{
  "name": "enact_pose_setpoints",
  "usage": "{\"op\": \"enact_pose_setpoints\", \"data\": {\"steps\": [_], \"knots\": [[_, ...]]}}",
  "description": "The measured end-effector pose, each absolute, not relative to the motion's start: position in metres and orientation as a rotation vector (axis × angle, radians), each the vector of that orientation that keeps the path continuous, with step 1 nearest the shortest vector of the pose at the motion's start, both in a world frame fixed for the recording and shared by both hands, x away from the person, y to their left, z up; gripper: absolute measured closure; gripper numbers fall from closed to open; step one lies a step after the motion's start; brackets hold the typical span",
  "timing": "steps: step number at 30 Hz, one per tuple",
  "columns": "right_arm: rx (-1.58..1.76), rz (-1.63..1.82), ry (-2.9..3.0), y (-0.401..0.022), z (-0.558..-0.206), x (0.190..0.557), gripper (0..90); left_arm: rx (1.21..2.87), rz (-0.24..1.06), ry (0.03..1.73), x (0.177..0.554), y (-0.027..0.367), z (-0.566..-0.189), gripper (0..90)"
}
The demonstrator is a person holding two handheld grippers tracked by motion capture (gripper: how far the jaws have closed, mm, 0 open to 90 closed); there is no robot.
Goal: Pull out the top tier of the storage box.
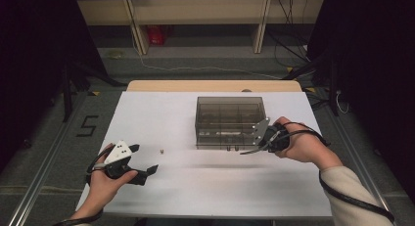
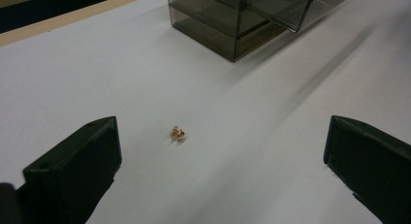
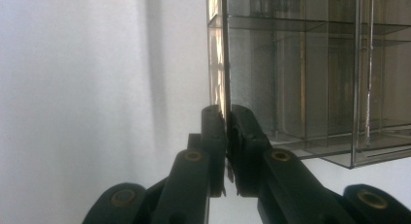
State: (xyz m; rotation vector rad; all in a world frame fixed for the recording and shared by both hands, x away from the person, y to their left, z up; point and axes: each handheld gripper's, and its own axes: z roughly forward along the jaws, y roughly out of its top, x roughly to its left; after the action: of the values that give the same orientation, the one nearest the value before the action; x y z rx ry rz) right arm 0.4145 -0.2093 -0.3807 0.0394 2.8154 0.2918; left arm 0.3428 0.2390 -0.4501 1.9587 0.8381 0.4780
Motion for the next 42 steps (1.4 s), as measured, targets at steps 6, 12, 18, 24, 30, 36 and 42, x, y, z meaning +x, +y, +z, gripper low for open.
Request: {"op": "enact_pose_setpoints", "data": {"steps": [6, 12, 18, 24, 30, 36, 42], "knots": [[0.041, 0.298, 2.82, -0.2096, -0.3808, 0.4135, 85.5, 1.959, 0.478, 0.838, 0.3428, 0.2389, -0.4501, 0.0], [0.035, 0.29, 2.822, -0.2094, -0.3805, 0.4126, 85.5, 1.958, 0.478, 0.838, 0.3428, 0.2389, -0.4501, 0.0], [0.036, 0.3, 2.821, -0.2098, -0.3812, 0.4108, 85.6, 1.959, 0.478, 0.836, 0.3428, 0.2391, -0.4499, 0.0], [0.028, 0.294, 2.826, -0.2094, -0.3811, 0.409, 85.7, 1.957, 0.479, 0.837, 0.3427, 0.2389, -0.4498, 0.0], [0.026, 0.302, 2.823, -0.2094, -0.3816, 0.4079, 85.8, 1.957, 0.479, 0.838, 0.3427, 0.239, -0.4499, 0.0], [0.018, 0.301, 2.826, -0.2097, -0.3818, 0.4062, 85.8, 1.958, 0.48, 0.837, 0.3427, 0.239, -0.4498, 0.0], [0.02, 0.311, 2.824, -0.2104, -0.3824, 0.4048, 85.8, 1.958, 0.48, 0.835, 0.3426, 0.2391, -0.4497, 0.0]]}}
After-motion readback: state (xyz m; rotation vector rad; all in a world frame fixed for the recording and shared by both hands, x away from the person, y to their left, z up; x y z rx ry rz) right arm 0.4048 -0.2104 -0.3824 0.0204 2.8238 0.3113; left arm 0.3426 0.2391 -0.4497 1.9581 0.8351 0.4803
